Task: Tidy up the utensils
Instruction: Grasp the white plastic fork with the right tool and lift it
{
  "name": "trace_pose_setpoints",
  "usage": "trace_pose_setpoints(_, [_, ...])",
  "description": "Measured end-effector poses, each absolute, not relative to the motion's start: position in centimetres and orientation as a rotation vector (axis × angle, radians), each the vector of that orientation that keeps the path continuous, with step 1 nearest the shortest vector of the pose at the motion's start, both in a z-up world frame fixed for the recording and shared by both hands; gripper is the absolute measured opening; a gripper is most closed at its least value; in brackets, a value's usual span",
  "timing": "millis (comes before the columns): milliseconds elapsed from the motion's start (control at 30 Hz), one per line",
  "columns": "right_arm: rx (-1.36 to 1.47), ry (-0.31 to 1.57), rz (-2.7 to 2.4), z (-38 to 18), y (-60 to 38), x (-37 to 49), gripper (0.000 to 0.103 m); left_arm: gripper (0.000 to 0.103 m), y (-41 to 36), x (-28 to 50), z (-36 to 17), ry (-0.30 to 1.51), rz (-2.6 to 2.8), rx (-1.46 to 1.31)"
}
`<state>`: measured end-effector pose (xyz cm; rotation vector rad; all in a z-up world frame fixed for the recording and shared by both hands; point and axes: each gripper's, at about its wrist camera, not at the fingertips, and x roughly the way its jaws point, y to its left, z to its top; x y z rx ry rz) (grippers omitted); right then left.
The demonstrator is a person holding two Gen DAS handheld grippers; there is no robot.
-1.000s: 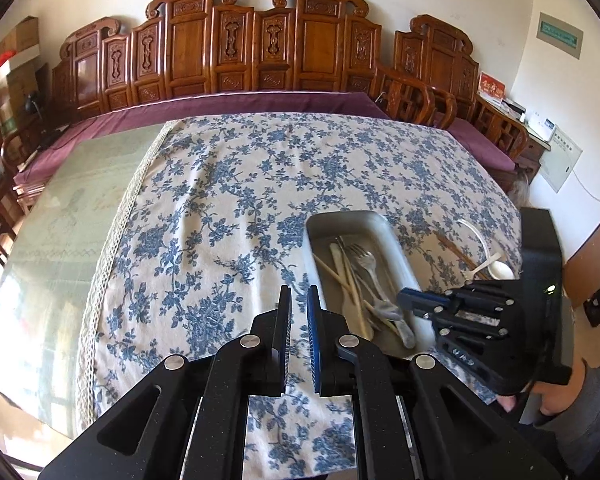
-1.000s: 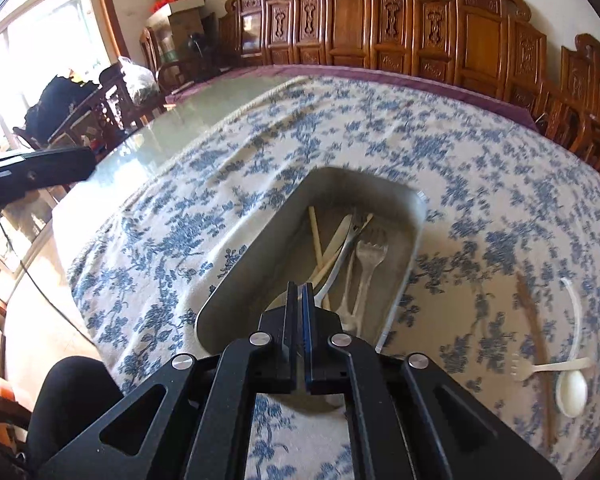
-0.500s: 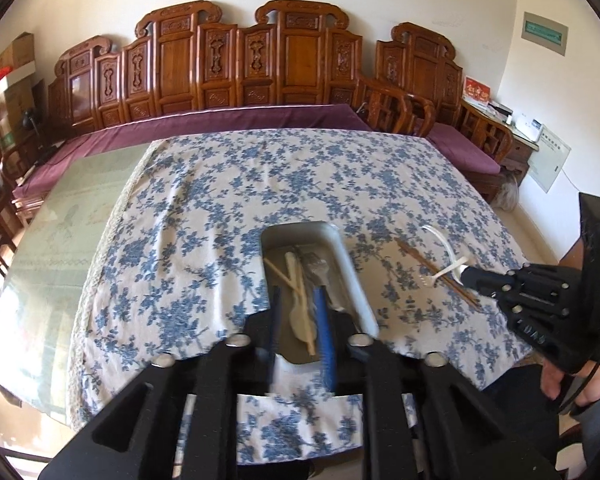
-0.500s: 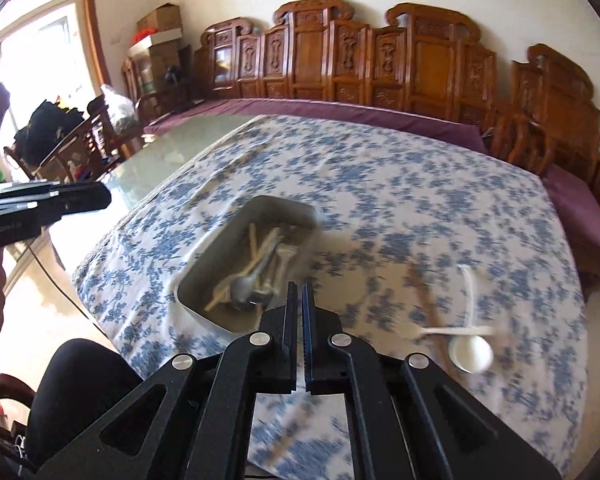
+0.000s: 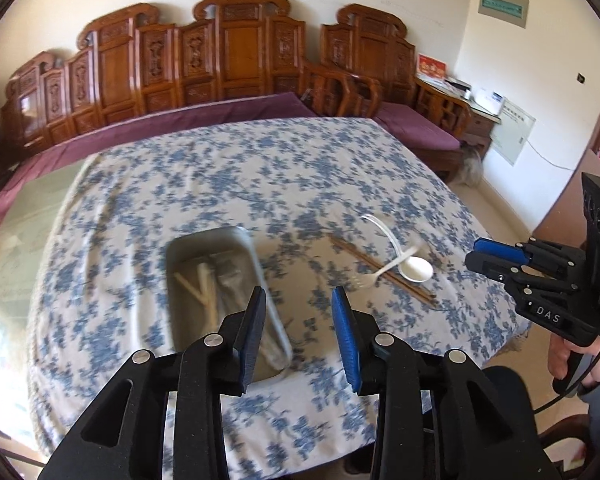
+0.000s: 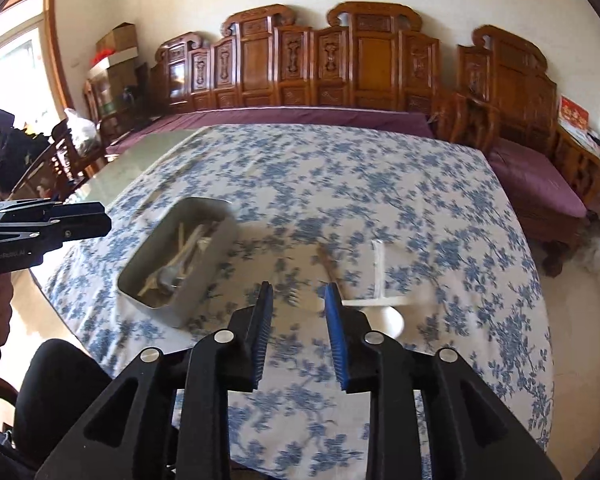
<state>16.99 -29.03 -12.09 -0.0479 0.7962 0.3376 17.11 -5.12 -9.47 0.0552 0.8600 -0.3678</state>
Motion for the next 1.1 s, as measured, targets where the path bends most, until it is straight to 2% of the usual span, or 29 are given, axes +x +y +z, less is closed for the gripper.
trace_pose_setpoints(333, [-0.006,0.896,0.265,-17.7,-33.5,21.4,0.036,0.032,-10.0,21.0,-15.0,0.955,-0.452,0.075])
trace_pose_setpoints(533, [0.073,0.966,0.222,-21.7,-35.3,24.2,0.053,0.032,-11.1,22.4,-17.8,1.013,-0.466,0.083])
trace_pose_setpoints(833, [0.192,1.027,0.222,-25.1,-35.1,28.2,0.053,0.032,-11.6,23.2,-19.8,1.055,-0.47,0.089])
trace_pose_setpoints(1100, [0.261,1.042,0.237,-25.8,-34.6,29.9,0.053,0.032,-11.2,23.3,-19.8,1.057,-0.463,0.094])
